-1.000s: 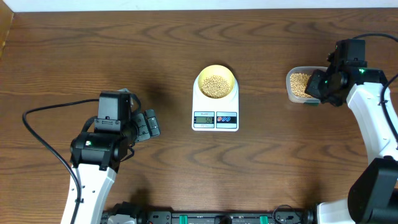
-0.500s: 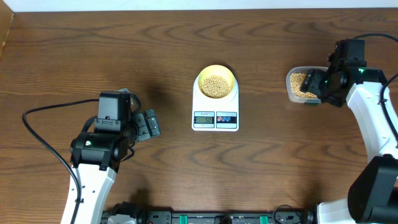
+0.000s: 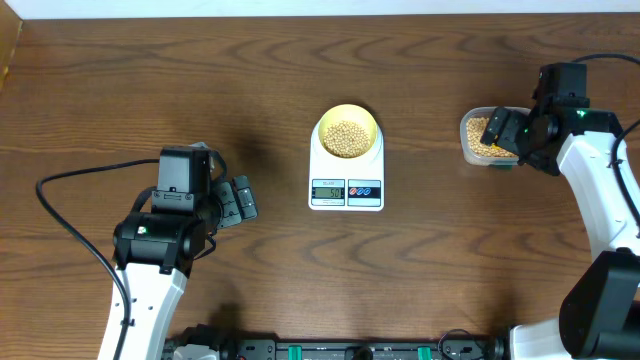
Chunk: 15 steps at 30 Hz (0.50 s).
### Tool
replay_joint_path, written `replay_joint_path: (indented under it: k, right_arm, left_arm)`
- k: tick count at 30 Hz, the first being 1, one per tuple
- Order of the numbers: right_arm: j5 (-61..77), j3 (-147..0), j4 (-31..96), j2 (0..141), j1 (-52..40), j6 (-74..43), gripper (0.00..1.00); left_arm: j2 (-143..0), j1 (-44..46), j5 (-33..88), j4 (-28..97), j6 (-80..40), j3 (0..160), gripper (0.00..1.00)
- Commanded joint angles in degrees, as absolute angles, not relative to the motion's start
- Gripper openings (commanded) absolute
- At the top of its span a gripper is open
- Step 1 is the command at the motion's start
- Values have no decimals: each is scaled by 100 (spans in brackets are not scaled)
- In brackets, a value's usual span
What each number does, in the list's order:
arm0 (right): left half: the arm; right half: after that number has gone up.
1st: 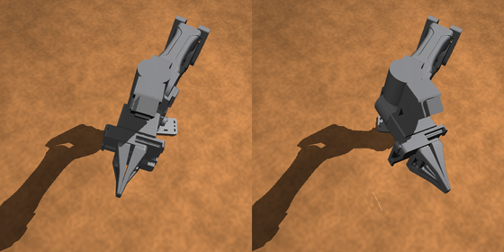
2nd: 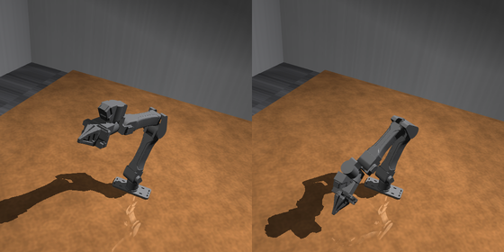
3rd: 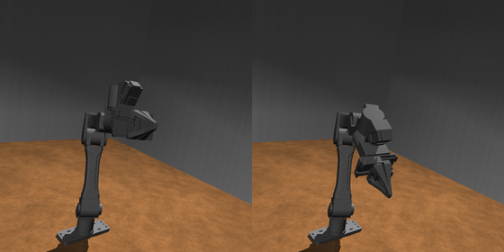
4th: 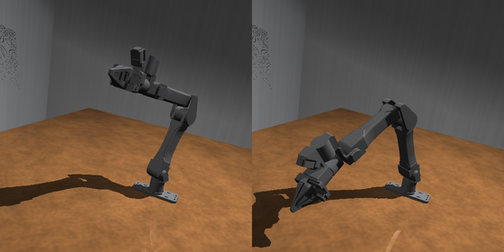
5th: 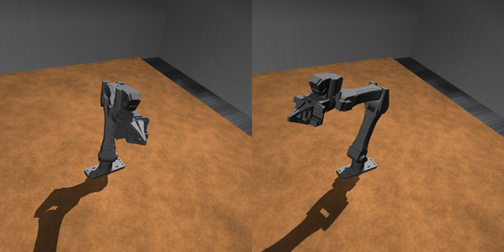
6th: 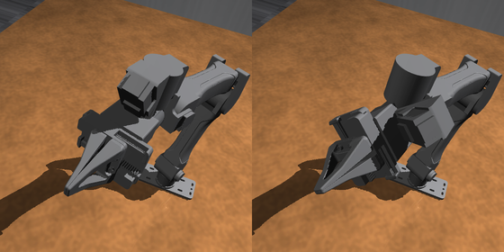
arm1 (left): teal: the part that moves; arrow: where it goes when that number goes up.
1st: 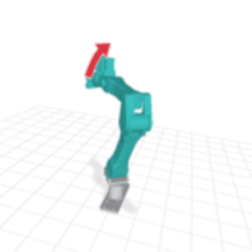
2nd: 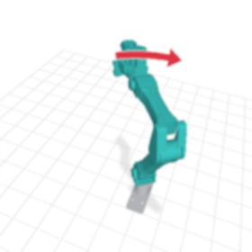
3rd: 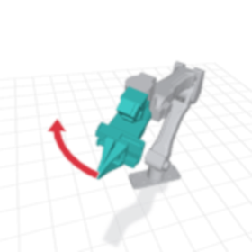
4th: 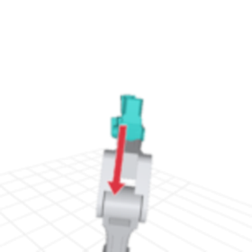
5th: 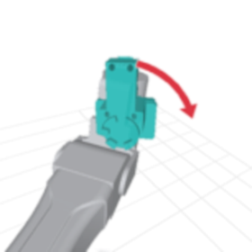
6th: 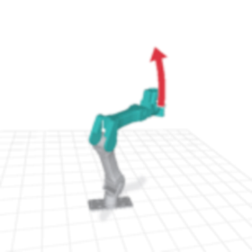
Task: Scoop item into bowl and weigh 50g on scale
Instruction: 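Lower the scoop into the tub and open the right gripper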
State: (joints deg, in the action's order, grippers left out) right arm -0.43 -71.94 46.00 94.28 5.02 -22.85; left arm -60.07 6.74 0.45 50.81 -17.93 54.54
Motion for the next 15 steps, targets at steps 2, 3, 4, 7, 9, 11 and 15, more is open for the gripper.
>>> replay_joint_path:
  k: [2,3,4,7,9,11,15]
  right_arm:
    - [14,-7310,4556,9472,528,-2375,99]
    - [167,-7310,4506,9472,528,-2370,99]
    - [329,-7310,4445,9472,528,-2366,99]
    - [808,-7310,4187,9472,532,-2353,99]
    - [965,-7310,4080,9472,532,-2351,99]
    - [886,-7310,4077,9474,532,-2351,99]
    - [388,-7308,4222,9474,515,-2355,99]
  left_arm:
    - [-6023,639,-51,5096,-1741,5448,100]
    - [-6023,639,-51,5096,-1741,5448,100]
    - [-6023,639,-51,5096,-1741,5448,100]
    - [-6023,639,-51,5096,-1741,5448,100]
    - [-6023,639,-51,5096,-1741,5448,100]
    - [-6023,639,-51,5096,-1741,5448,100]
    - [-6023,639,-51,5096,-1741,5448,100]
